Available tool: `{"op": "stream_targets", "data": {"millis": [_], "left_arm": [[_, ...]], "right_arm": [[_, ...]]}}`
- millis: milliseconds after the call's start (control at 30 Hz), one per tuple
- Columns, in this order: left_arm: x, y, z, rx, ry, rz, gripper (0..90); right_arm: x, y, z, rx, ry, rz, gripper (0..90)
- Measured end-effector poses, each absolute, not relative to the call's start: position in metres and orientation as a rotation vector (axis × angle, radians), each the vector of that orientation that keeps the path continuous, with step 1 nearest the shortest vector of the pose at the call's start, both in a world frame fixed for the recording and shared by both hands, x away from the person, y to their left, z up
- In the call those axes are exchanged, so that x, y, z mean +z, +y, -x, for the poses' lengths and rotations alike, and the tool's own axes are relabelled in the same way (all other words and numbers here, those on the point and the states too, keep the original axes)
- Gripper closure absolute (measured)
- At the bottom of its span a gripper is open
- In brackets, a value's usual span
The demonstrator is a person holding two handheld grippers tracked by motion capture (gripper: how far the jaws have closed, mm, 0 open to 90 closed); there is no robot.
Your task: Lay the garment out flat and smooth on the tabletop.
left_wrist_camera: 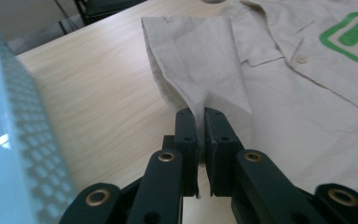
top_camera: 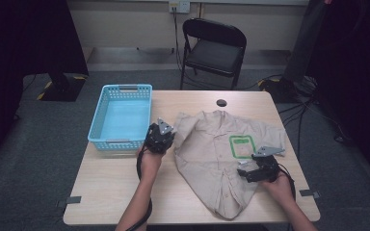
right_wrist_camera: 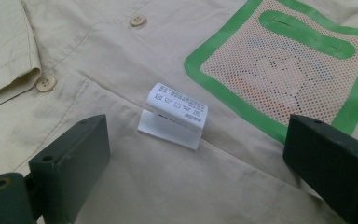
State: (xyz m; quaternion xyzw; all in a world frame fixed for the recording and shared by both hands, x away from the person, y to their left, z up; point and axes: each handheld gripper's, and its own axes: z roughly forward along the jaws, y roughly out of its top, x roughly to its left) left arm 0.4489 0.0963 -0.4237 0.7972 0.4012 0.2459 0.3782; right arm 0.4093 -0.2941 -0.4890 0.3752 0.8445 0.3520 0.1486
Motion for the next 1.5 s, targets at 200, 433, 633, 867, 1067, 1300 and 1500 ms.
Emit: {"op": "stream_targets", "data": {"millis": [200,433,633,867,1067,1300,1500], "left_arm": [[-0.425,0.114,-0.442,0.719,1.096,-2.042,80.7],[-0.428,0.111,-0.432,0.711,1.136,-2.019,36.7],[-0.439,0.091,-0.424,0.538,1.057,-2.038,18.1],[-0.461,0.063,-0.419,0.369,0.961,-2.103,9.8],[-0.472,0.053,-0.417,0.295,0.915,-2.133,5.7],[-0.481,0.043,-0.412,0.254,0.845,-2.205,2.0],[-0.488,0.038,-0.409,0.269,0.797,-2.280,0.0]], "right_arm": [[-0.489,-0.294,-0.409,1.012,2.428,-1.079,6.4],[-0.489,-0.294,-0.409,1.012,2.428,-1.078,6.4],[-0.489,-0.294,-0.409,1.011,2.428,-1.078,6.3],[-0.489,-0.294,-0.409,1.011,2.428,-1.078,6.3],[-0.489,-0.294,-0.409,1.011,2.428,-1.078,6.3],[-0.489,-0.294,-0.409,1.010,2.428,-1.079,6.2],[-0.489,-0.294,-0.409,1.009,2.428,-1.080,6.0]]}}
